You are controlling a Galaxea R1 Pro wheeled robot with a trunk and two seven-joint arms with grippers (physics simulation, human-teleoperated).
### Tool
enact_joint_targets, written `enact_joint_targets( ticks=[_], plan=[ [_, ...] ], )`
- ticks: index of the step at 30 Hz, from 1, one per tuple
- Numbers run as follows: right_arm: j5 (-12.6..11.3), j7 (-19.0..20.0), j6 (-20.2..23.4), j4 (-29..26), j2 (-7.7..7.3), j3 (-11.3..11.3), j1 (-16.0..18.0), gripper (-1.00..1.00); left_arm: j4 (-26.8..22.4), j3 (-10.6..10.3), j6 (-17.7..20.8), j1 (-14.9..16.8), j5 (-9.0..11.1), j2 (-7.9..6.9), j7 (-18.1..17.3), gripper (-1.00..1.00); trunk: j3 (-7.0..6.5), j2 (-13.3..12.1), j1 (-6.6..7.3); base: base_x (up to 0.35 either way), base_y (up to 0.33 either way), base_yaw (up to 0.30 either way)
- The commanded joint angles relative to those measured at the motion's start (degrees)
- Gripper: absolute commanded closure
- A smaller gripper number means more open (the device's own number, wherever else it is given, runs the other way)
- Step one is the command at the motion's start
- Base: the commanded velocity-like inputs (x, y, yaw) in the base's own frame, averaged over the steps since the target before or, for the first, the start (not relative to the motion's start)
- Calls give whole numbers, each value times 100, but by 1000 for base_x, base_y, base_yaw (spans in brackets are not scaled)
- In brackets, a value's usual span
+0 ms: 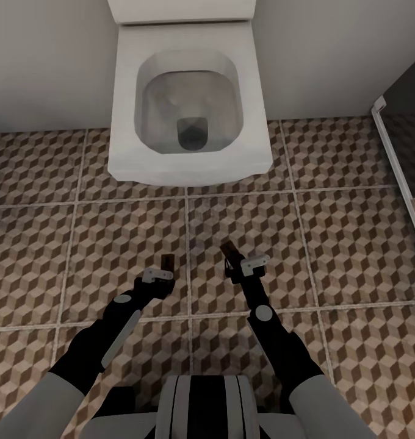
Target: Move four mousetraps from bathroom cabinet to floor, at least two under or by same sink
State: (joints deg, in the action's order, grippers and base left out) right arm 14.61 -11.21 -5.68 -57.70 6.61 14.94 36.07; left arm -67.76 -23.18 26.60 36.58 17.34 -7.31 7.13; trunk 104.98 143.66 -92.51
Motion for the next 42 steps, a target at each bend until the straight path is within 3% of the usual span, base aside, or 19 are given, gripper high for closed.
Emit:
enact_joint_targets(
  ticks=[1, 16, 20, 29, 39, 42],
  plan=[
    [47, -47, -3, 5, 1, 9, 2, 100, -17, -20, 21, 5, 50, -7, 51, 100, 2, 1, 1, 0, 0, 0],
    [32, -44, 20, 8, 54, 1, 5, 100, -52, 19, 34, 1, 50, 0, 53, 100, 2, 1, 1, 0, 0, 0],
    [19, -40, 212, 6, 69, -9, 5, 100, -48, 41, 62, -1, 50, 2, 53, 100, 2, 1, 1, 0, 0, 0],
    [24, 4, 763, 5, 269, -9, 14, 100, -86, 129, 444, 9, 50, 27, 51, 100, 2, 1, 1, 0, 0, 0],
    [22, 6, 981, 5, 296, -9, 71, 100, -362, 307, 731, 24, 45, 42, 51, 100, 2, 1, 1, 0, 0, 0],
    [9, 32, 1081, 16, 297, -9, 248, 100, -523, 357, 823, 37, 45, 52, 51, 100, 2, 1, 1, 0, 0, 0]
  ],
)
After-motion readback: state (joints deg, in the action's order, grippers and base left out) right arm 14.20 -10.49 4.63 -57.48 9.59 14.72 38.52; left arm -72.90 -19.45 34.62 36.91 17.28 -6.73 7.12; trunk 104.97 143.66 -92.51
